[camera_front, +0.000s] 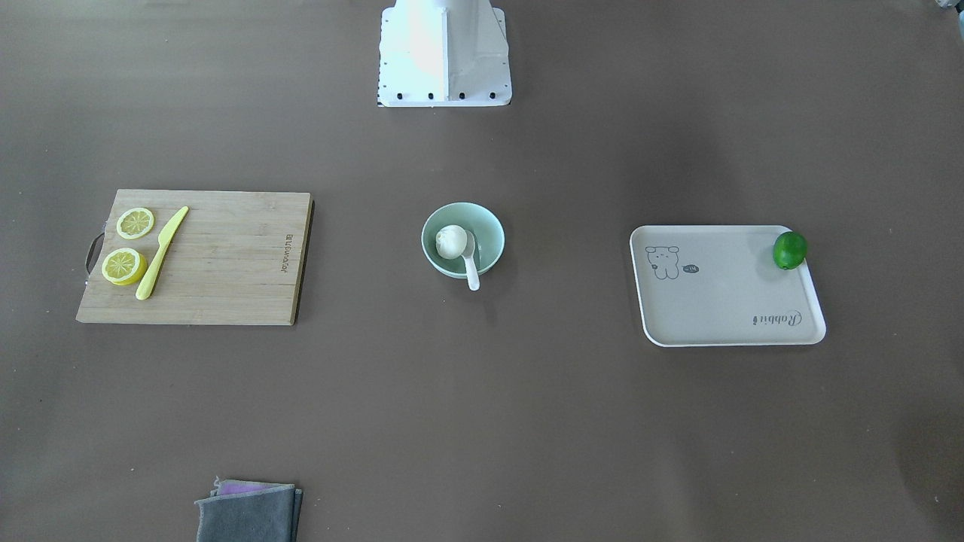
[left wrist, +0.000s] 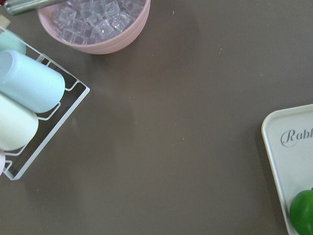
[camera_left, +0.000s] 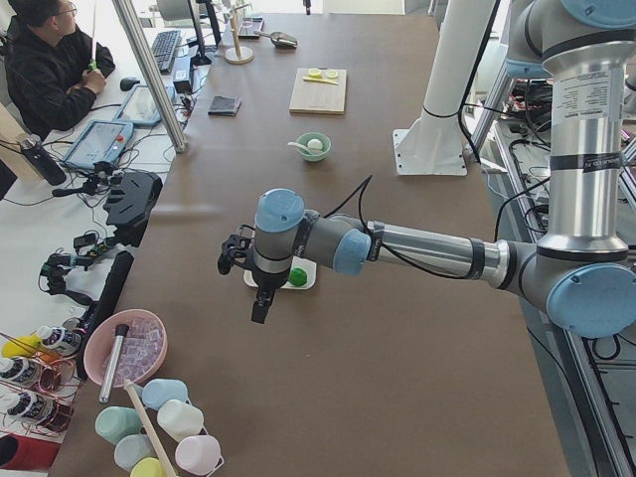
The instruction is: Put spoon and bun in bowl
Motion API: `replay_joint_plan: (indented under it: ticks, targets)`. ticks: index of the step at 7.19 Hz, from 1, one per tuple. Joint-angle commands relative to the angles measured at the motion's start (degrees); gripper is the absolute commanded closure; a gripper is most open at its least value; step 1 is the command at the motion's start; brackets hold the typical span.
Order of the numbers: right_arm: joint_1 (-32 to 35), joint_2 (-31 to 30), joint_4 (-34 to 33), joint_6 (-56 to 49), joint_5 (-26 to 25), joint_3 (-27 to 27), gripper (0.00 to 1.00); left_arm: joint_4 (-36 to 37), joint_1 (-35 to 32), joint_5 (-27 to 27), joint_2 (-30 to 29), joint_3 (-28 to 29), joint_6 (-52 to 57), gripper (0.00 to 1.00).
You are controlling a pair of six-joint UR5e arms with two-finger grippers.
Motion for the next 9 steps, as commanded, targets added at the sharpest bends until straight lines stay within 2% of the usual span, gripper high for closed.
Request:
replay_joint_plan:
  ticks: [1,9]
  targets:
    - [2.71,-0.34,-1.01,-0.07,1.42,-0.79,0.0,-0.02,-4.03,-4.33,2.93,0.21,-0.03,0.02]
    - [2.62,-0.96,-0.67,2.22,2.03,-1.05,0.0,-0.02,-3.86,-3.99,1.7,0.74,-0.64,0.02]
